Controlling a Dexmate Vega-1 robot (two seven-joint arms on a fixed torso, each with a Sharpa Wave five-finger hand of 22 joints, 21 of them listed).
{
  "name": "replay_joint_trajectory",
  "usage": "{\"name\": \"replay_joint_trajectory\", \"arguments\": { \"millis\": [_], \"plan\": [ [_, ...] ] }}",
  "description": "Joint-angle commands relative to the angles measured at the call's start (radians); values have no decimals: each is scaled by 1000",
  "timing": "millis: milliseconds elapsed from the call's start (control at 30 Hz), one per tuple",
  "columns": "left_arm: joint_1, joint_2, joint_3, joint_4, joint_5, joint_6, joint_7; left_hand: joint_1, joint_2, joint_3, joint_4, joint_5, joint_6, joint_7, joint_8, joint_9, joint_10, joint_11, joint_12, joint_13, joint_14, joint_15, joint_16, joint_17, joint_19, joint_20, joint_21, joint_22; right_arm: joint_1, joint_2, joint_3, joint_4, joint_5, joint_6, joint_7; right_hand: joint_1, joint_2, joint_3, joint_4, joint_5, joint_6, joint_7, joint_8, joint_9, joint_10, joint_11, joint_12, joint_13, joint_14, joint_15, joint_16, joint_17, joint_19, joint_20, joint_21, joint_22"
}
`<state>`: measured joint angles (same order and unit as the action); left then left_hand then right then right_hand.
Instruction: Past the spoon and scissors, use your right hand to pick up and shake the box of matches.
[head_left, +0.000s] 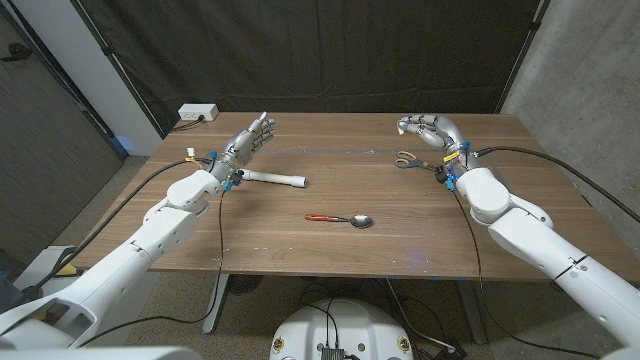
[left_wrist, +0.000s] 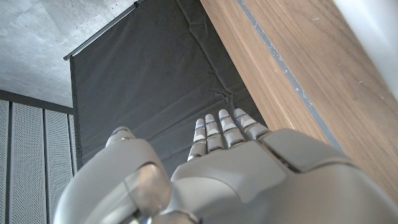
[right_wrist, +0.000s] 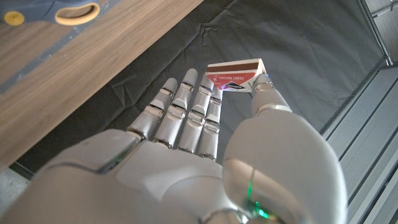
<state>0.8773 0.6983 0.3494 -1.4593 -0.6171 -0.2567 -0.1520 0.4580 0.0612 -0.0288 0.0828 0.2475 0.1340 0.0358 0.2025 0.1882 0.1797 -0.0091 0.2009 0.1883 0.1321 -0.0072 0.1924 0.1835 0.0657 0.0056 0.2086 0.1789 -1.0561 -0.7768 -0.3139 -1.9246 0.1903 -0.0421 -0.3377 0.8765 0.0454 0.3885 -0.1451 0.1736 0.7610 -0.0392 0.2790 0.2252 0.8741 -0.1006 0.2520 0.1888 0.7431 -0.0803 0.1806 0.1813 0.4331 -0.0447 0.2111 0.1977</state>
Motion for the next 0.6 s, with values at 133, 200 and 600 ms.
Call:
{"name": "replay_joint_trajectory", "arguments": {
  "millis": [133, 200, 600],
  "plan": [
    [25, 23, -10, -53, -5, 16, 11, 6, 1, -4, 3, -2, 13, 0, -1, 2, 6, -4, 3, 5, 6, -2, -1, 2, -8, 0, -4, 6, -49, -27, 23, -84, -75, -74, -46, 35, 46, 0, 7, 5, 175, -182, -6, 7, 98, -106, 1, 2, -2, -89, 0, 0, -3, 4, 0, 2],
    [27, 24, -10, -57, -3, 15, 11, 6, 1, -4, 3, -2, 12, 0, -1, 2, 5, -5, 2, 5, 6, -2, -1, 2, -9, 1, -4, 6, -53, -26, 25, -86, -75, -70, -46, 34, 46, 0, 7, 5, 174, -182, -8, 7, 96, -105, 0, 2, -7, -87, -2, 0, -4, 3, 0, 2],
    [46, 18, -13, -65, -4, -3, 19, 7, 1, -6, 3, -2, 13, -2, -1, 2, 6, -7, 3, 5, 7, -3, -1, 2, -9, 1, -4, 6, -54, -24, 31, -92, -80, -77, -42, 33, 52, 4, 9, 7, 167, -182, -13, 7, 89, -104, -4, 2, -9, -87, -1, 0, -8, 4, -1, 2]
  ]
}}
